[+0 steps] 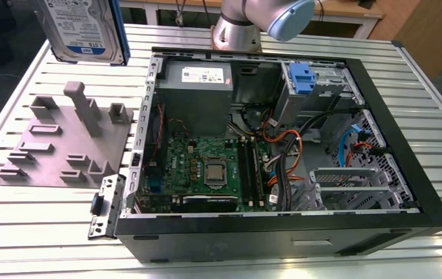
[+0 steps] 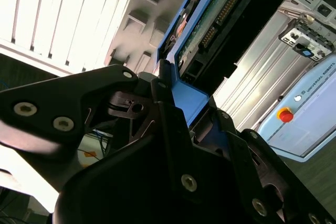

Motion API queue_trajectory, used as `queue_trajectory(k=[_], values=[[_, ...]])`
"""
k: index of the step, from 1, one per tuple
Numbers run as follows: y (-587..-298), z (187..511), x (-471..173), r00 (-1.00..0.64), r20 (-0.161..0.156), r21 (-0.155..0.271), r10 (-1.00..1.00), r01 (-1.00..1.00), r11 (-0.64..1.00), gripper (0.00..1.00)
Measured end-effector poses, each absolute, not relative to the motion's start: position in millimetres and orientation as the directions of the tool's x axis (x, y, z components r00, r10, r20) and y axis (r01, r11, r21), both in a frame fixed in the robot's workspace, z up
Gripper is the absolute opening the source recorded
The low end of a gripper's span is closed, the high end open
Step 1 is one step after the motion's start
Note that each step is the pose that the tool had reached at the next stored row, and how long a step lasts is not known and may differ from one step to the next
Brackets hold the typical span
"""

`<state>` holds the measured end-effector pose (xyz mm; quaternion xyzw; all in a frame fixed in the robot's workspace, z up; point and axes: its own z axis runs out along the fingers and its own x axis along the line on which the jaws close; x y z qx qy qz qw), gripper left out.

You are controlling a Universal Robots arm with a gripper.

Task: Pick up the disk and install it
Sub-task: 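Pick up the disk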

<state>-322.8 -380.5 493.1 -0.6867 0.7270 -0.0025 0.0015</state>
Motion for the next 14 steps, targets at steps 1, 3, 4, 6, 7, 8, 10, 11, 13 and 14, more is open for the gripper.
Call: queue_trajectory(k=[1, 3, 4, 6, 7, 8, 10, 11, 13, 14], values=[[-380.5, 493.1, -322.0, -0.057, 0.001, -0.006, -0.998, -0.998, 0.057, 0.36], [-380.5, 493.1, -320.8, -0.057, 0.001, -0.006, -0.998, -0.998, 0.057, 0.36], [-380.5, 493.1, -320.7, -0.057, 0.001, -0.006, -0.998, -0.998, 0.057, 0.36], [-381.0, 493.1, -320.1, -0.057, 0.001, -0.006, -0.998, -0.998, 0.057, 0.36], [-381.5, 493.1, -319.9, -0.057, 0.001, -0.006, -0.998, -0.998, 0.057, 0.36], [-382.2, 493.1, -319.8, -0.057, 0.001, -0.006, -0.998, -0.998, 0.057, 0.36], [-384.0, 493.1, -319.6, -0.057, 0.001, -0.006, -0.998, -0.998, 0.057, 0.36], [-385.0, 493.1, -319.6, -0.057, 0.001, -0.006, -0.998, -0.998, 0.057, 0.36], [-385.8, 493.1, -319.5, -0.057, 0.001, -0.006, -0.998, -0.998, 0.057, 0.36], [-385.8, 493.1, -319.5, -0.057, 0.001, -0.006, -0.998, -0.998, 0.057, 0.36]])
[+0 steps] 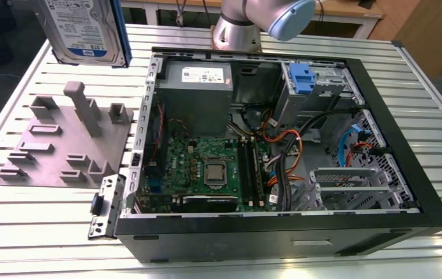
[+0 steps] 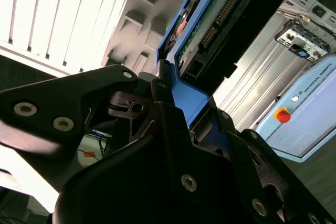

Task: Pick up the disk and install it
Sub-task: 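Pick up the disk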

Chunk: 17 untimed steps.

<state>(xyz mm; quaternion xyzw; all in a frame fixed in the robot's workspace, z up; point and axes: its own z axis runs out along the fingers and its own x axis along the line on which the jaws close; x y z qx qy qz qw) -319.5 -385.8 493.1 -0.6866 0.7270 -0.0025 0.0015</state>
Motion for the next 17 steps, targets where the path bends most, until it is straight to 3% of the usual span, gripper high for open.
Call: queue_trajectory(k=[17], values=[[-387.4, 493.0, -317.2, -0.057, 0.001, -0.006, -0.998, -0.998, 0.057, 0.36]])
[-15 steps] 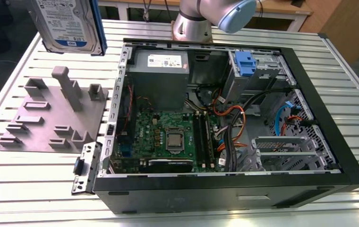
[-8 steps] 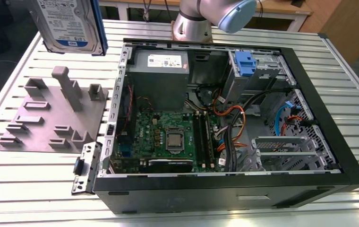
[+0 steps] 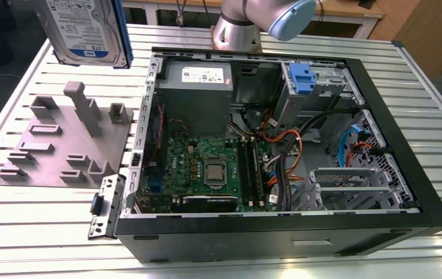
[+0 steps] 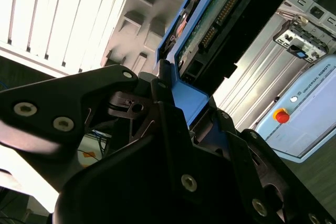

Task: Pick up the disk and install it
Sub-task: 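Pick up the disk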

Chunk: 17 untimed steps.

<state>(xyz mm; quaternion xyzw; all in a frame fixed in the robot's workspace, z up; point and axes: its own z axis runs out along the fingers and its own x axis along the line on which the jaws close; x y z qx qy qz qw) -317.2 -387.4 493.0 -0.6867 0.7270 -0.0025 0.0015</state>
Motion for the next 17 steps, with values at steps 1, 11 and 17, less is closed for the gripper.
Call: queue_trajectory(k=[1, 11, 17], values=[[-387.4, 492.9, -317.1, -0.057, 0.001, -0.006, -0.998, -0.998, 0.057, 0.36], [-392.0, 492.9, -316.2, -0.057, 0.003, -0.006, -0.998, -0.998, 0.057, 0.36], [-392.7, 492.9, -315.8, -0.057, 0.003, -0.006, -0.998, -0.998, 0.057, 0.36]])
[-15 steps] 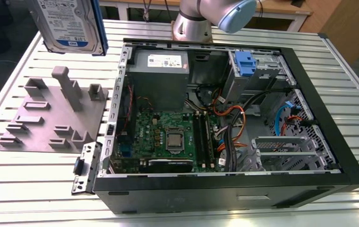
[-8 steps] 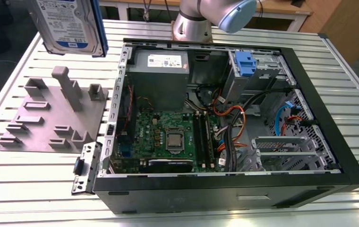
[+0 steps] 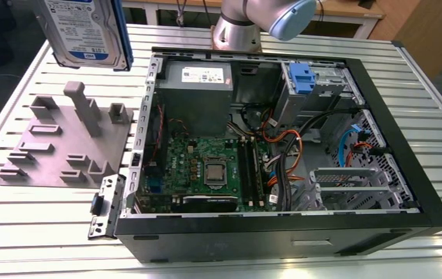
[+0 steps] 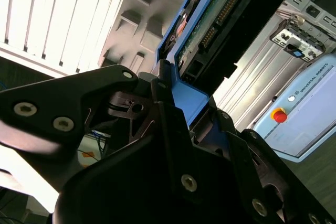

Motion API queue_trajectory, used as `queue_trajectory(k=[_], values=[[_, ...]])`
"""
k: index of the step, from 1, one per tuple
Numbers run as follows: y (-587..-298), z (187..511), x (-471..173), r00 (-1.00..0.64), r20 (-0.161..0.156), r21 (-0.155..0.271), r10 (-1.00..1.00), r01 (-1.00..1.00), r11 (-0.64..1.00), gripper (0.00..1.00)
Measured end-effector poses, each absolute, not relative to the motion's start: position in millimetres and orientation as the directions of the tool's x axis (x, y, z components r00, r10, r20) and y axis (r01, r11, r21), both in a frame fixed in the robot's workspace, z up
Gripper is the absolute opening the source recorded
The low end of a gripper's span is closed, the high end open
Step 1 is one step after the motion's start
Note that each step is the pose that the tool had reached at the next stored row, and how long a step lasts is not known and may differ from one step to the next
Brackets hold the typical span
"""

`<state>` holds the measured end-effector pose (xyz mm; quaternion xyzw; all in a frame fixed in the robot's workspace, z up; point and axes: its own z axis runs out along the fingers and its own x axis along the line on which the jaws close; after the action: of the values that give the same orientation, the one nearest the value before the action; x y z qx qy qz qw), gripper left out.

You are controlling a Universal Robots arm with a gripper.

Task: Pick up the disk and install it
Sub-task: 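Pick up the disk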

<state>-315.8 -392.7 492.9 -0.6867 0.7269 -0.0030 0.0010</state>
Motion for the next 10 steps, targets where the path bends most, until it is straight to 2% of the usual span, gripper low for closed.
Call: queue_trajectory(k=[10], values=[[-393.2, 493.0, -312.8, -0.057, 0.003, -0.006, -0.998, -0.998, 0.057, 0.36]])
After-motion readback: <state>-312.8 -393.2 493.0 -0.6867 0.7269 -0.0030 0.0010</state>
